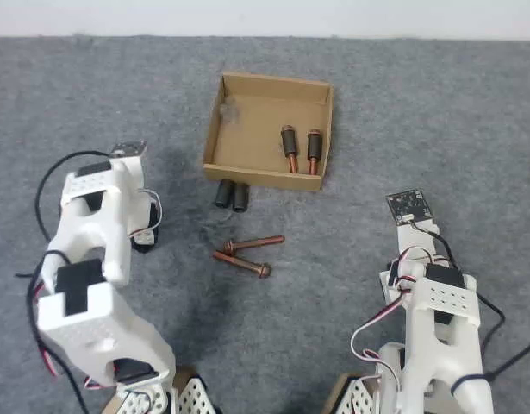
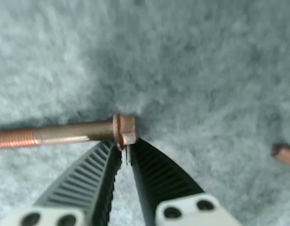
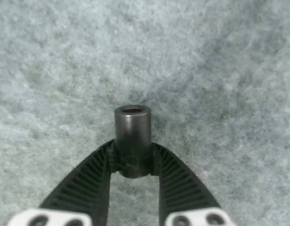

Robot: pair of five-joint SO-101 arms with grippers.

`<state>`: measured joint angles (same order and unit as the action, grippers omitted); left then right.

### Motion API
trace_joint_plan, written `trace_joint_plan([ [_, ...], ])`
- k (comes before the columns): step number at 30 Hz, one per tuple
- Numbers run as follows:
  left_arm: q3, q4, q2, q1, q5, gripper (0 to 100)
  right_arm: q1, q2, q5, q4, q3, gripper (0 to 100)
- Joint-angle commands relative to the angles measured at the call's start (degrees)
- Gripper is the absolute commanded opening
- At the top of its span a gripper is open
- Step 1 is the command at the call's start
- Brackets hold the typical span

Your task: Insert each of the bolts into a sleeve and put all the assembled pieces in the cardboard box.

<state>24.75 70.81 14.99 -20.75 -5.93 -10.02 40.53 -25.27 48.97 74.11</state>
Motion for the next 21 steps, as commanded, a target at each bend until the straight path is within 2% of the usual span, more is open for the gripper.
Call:
trace_joint_plan([
  [1, -8.7, -1.3, 3.8, -0.3, -0.7, 1, -0.7, 2.2, -0.6, 0.4, -0.3, 0.7],
  [11, -19.2, -1.3, 8.7, -1.8, -0.7, 1, -0.8, 2.2, -0.6, 0.4, -0.3, 0.7],
  [21, -25.7, 0.0, 8.5, -8.5, -0.7, 1, -0.8, 2.2, -0.6, 0.3, -0.3, 0.7],
])
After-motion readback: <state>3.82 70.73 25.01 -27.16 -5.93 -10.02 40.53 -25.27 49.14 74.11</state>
